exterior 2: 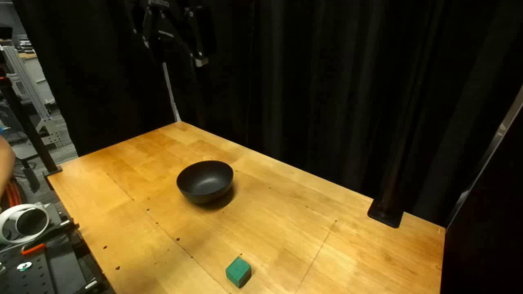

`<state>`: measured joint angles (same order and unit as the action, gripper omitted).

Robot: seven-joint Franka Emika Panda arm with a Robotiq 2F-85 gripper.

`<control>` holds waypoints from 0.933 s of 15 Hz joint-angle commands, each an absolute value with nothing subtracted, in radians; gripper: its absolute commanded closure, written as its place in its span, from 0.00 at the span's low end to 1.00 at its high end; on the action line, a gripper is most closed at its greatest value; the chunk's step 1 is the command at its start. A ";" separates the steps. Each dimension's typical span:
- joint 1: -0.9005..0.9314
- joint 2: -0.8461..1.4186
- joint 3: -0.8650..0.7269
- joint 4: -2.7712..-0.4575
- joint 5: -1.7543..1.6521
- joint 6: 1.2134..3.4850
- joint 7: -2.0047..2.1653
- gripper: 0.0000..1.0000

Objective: Put the green block inside the bowl

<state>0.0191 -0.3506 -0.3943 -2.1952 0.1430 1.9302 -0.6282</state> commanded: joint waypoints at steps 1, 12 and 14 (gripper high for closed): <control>-0.025 -0.344 -0.357 -2.187 0.159 1.925 -0.641 0.00; -0.141 -0.132 -0.280 -2.359 -0.077 2.270 -0.375 0.00; -0.157 -0.066 -0.281 -2.386 -0.070 2.315 -0.350 0.00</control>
